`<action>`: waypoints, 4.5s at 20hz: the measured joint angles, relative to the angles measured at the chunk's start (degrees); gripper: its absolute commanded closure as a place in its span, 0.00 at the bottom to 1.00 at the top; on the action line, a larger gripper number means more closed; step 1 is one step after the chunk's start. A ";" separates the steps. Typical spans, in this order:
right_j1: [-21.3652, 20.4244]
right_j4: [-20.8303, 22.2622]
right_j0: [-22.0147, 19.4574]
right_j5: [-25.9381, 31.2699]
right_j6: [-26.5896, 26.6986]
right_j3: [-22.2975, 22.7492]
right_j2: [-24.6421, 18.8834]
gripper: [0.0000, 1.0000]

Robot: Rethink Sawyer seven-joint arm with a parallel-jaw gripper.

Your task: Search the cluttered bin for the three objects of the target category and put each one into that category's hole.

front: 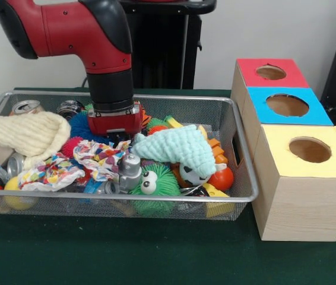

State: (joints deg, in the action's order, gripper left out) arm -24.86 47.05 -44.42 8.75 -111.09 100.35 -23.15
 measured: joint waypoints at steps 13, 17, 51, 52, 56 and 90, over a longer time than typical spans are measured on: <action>-2.06 -0.95 2.78 -0.05 0.00 0.39 2.13 1.00; -7.14 -6.27 4.61 3.03 0.00 3.28 2.40 1.00; -28.81 -29.45 13.69 28.21 0.00 8.09 3.22 1.00; -28.76 -29.45 13.69 28.20 0.00 8.19 3.45 0.00; -28.75 -29.45 13.73 28.19 0.00 8.26 3.68 0.00; -19.07 -24.53 1.15 20.80 0.00 8.21 1.98 0.00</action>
State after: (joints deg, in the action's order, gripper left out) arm -43.93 22.52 -43.27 29.56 -111.09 108.56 -21.16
